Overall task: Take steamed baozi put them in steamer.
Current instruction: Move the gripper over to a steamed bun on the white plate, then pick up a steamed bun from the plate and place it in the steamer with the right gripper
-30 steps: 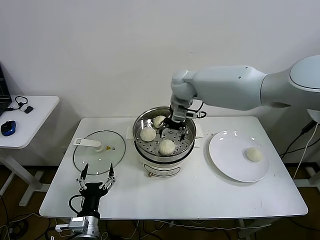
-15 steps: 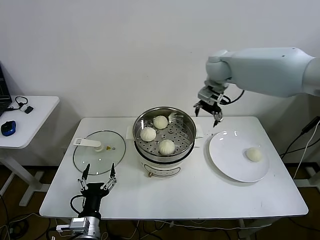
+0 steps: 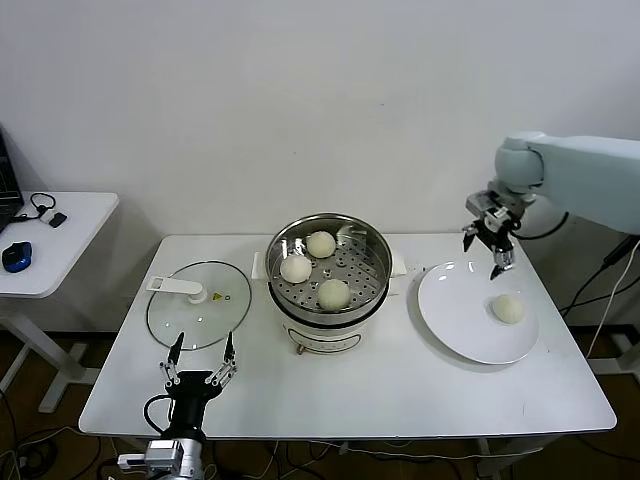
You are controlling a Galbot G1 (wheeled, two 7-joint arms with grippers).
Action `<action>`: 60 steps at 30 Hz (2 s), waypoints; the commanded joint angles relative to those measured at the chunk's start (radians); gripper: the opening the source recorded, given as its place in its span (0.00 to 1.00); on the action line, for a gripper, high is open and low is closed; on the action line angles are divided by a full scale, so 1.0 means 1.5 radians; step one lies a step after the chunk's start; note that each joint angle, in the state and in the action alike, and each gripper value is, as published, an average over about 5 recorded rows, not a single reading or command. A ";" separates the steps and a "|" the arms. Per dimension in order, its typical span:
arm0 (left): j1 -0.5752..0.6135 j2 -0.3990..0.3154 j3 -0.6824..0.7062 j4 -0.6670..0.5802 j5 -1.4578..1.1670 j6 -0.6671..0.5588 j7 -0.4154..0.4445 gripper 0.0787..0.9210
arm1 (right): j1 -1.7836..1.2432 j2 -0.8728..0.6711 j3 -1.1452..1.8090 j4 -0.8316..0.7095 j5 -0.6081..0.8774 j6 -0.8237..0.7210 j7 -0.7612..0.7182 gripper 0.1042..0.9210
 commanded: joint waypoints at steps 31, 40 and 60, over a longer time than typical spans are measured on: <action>0.000 -0.033 -0.007 0.047 0.035 -0.026 -0.008 0.88 | -0.388 -0.015 0.404 -0.349 -0.199 0.090 0.008 0.88; 0.000 -0.033 -0.006 0.046 0.034 -0.027 -0.009 0.88 | -0.393 -0.006 0.412 -0.356 -0.204 0.088 0.015 0.88; -0.001 -0.033 -0.005 0.039 0.032 -0.025 -0.009 0.88 | -0.314 -0.027 0.336 -0.275 -0.183 0.063 0.014 0.54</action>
